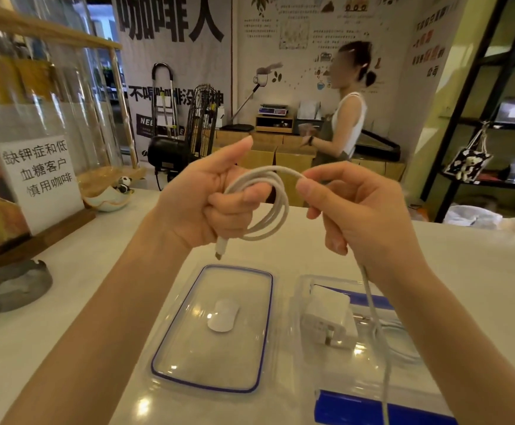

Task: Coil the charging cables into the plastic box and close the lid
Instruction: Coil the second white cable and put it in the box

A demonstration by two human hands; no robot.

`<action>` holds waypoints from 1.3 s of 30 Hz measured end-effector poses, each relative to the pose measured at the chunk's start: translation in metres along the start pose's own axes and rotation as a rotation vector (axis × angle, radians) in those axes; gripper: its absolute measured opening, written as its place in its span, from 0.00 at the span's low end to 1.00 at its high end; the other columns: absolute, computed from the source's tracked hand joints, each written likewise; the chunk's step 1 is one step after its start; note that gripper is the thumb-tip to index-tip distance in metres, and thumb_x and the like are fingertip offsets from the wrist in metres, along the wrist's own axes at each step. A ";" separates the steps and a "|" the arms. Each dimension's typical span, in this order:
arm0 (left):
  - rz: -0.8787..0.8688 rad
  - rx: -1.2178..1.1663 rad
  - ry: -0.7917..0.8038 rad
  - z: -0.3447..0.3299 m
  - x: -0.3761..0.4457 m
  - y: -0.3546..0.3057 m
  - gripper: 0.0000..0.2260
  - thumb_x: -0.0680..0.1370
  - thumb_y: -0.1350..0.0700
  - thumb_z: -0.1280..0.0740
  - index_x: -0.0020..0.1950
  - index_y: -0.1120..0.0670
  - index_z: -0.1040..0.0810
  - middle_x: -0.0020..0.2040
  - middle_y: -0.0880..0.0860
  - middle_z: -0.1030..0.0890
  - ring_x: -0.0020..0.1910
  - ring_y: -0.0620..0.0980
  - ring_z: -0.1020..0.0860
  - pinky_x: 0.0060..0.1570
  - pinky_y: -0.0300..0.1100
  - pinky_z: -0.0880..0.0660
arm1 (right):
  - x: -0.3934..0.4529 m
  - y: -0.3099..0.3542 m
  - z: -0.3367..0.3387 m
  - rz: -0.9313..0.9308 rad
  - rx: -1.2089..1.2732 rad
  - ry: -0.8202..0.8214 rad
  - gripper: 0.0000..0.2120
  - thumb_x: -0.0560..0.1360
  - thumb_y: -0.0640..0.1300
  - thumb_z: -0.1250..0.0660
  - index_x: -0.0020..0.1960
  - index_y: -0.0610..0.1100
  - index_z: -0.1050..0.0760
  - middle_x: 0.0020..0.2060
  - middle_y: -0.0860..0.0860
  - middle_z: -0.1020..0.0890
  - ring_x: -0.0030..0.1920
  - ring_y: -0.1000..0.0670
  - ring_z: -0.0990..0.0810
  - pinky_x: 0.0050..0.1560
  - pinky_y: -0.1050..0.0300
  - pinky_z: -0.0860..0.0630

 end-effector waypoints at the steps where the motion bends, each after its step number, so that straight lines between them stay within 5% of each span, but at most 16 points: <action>1: -0.054 -0.054 -0.017 -0.001 0.002 0.000 0.21 0.79 0.50 0.49 0.43 0.66 0.28 0.21 0.50 0.43 0.18 0.44 0.46 0.18 0.37 0.47 | -0.002 -0.002 -0.003 -0.004 -0.003 -0.003 0.07 0.71 0.45 0.33 0.46 0.45 0.20 0.26 0.49 0.21 0.17 0.53 0.34 0.17 0.62 0.34; 7: -0.408 -0.176 -0.294 -0.002 0.010 0.001 0.13 0.79 0.56 0.46 0.49 0.65 0.29 0.26 0.51 0.37 0.23 0.45 0.40 0.25 0.36 0.43 | -0.011 -0.008 -0.022 -0.053 -0.032 0.075 0.13 0.78 0.45 0.43 0.58 0.52 0.25 0.27 0.47 0.22 0.17 0.52 0.34 0.16 0.63 0.35; 13: -0.712 -0.223 -0.462 0.012 0.002 -0.004 0.15 0.77 0.56 0.44 0.53 0.67 0.28 0.26 0.53 0.30 0.23 0.45 0.35 0.27 0.35 0.36 | -0.025 -0.019 -0.041 -0.342 -0.018 0.313 0.13 0.80 0.45 0.46 0.60 0.47 0.29 0.28 0.48 0.26 0.17 0.57 0.36 0.17 0.65 0.36; 20: -0.755 0.600 -0.950 0.019 0.012 0.005 0.11 0.80 0.56 0.47 0.52 0.59 0.27 0.25 0.46 0.31 0.23 0.41 0.35 0.25 0.31 0.34 | -0.029 -0.005 -0.034 -0.456 0.009 0.508 0.16 0.78 0.41 0.43 0.65 0.48 0.33 0.27 0.50 0.26 0.17 0.56 0.35 0.17 0.63 0.35; 24: -0.583 1.140 -1.003 0.017 0.016 0.010 0.08 0.80 0.59 0.46 0.52 0.55 0.27 0.26 0.46 0.26 0.24 0.41 0.32 0.27 0.32 0.32 | -0.025 0.005 -0.017 -0.483 -0.019 0.561 0.12 0.78 0.42 0.42 0.59 0.44 0.28 0.29 0.47 0.28 0.18 0.57 0.36 0.16 0.66 0.39; 27: -0.353 1.337 -0.957 0.016 0.019 0.016 0.08 0.78 0.57 0.43 0.50 0.56 0.26 0.26 0.47 0.27 0.24 0.42 0.31 0.25 0.32 0.31 | -0.020 0.012 -0.004 -0.414 -0.142 0.587 0.10 0.76 0.44 0.40 0.51 0.40 0.23 0.27 0.48 0.29 0.19 0.56 0.37 0.17 0.67 0.40; 32: 0.179 1.024 -0.609 0.023 0.019 0.029 0.19 0.76 0.46 0.45 0.35 0.53 0.21 0.21 0.46 0.30 0.18 0.42 0.36 0.20 0.33 0.39 | -0.008 0.015 0.015 -0.263 -0.243 0.467 0.07 0.72 0.45 0.35 0.39 0.46 0.19 0.18 0.53 0.28 0.18 0.58 0.36 0.18 0.70 0.39; 39: 0.023 0.413 -0.063 0.013 0.015 0.023 0.20 0.79 0.48 0.47 0.39 0.58 0.23 0.22 0.47 0.38 0.18 0.44 0.39 0.18 0.33 0.42 | 0.003 0.012 0.032 -0.115 -0.043 0.322 0.12 0.64 0.48 0.32 0.42 0.42 0.18 0.22 0.51 0.27 0.20 0.54 0.37 0.18 0.65 0.42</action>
Point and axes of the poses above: each hand's wrist, its own x-axis towards the middle knuckle, its own z-axis out of the back of the hand, y = z × x, the point moved 2 cm from there along x, towards the middle knuckle
